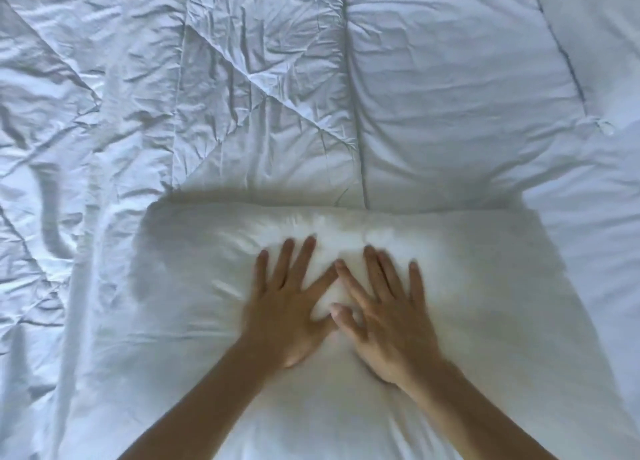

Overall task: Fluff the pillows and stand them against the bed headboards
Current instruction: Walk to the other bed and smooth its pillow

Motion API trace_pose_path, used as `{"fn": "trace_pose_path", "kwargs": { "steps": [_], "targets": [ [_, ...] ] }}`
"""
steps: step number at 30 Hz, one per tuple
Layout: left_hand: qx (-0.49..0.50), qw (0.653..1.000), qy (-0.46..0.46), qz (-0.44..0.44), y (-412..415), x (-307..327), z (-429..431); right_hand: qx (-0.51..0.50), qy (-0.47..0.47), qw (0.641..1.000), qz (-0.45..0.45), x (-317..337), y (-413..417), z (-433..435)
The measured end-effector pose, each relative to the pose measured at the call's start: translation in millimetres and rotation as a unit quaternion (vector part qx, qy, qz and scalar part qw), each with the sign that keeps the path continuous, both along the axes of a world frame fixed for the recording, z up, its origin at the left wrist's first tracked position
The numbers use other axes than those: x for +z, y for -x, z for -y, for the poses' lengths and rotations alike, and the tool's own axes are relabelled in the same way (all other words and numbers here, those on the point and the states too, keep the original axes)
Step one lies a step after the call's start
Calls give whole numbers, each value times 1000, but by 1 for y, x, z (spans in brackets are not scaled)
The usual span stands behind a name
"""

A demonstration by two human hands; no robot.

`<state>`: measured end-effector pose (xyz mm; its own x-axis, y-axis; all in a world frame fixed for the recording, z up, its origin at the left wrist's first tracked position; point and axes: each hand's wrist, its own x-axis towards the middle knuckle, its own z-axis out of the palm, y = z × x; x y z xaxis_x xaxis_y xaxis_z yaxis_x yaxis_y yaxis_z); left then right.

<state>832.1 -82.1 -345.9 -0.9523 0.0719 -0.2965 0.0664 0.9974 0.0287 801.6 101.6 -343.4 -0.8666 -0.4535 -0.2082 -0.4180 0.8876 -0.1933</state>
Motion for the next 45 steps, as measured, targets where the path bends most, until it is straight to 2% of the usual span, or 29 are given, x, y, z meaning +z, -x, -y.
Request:
{"fn": "trace_pose_path", "kwargs": {
  "steps": [4,6,8,9,11,13,15,17,19,21,24,26,29,31,33,35,40,43,45],
  "targets": [
    [94,993,69,-25,-22,-11,91,-85,-79,993,-5,-19,-10,-75],
    [165,981,101,10,-23,-1,127,-152,-108,982,17,-16,-6,-86],
    [255,963,84,33,-19,10,135,-218,-114,969,30,-8,-2,-78],
    [271,960,68,20,-19,16,127,-242,-102,965,27,-2,-2,-68],
    [212,976,30,-37,-25,29,83,-223,-43,974,-2,17,-14,-32],
    [92,993,-8,-70,-49,31,23,-123,12,992,-26,28,-44,7],
    [31,998,-3,-60,-81,23,-11,-41,7,999,-4,26,-79,21],
    [82,993,-8,-83,-107,9,2,-35,-35,999,-5,13,-96,-7],
    [147,984,7,-100,-133,-2,38,-82,-64,994,-35,-3,-102,-57],
    [184,979,45,-76,-159,-8,72,-136,-91,986,-42,-14,-108,-113],
    [262,963,53,-39,-189,-16,91,-226,-102,969,2,-29,-123,-174],
    [301,952,48,-34,-198,-19,90,-239,-92,966,21,-33,-131,-191],
    [346,937,14,-53,-199,-6,79,-269,-49,962,16,-22,-128,-181],
    [355,931,-3,-85,-195,7,64,-295,16,955,-14,-8,-125,-160],
    [331,940,-12,-85,-189,13,49,-259,51,963,-50,-5,-133,-143],
    [328,943,-11,-51,-195,3,47,-223,30,973,-55,-19,-144,-140],
    [372,928,14,-13,-242,-32,82,-278,-7,961,5,-59,-151,-164],
    [365,931,1,-2,-237,-26,84,-277,1,961,3,-50,-146,-153],
    [393,919,-17,-26,-230,-13,76,-283,19,959,-5,-36,-144,-152]
  ]
}}
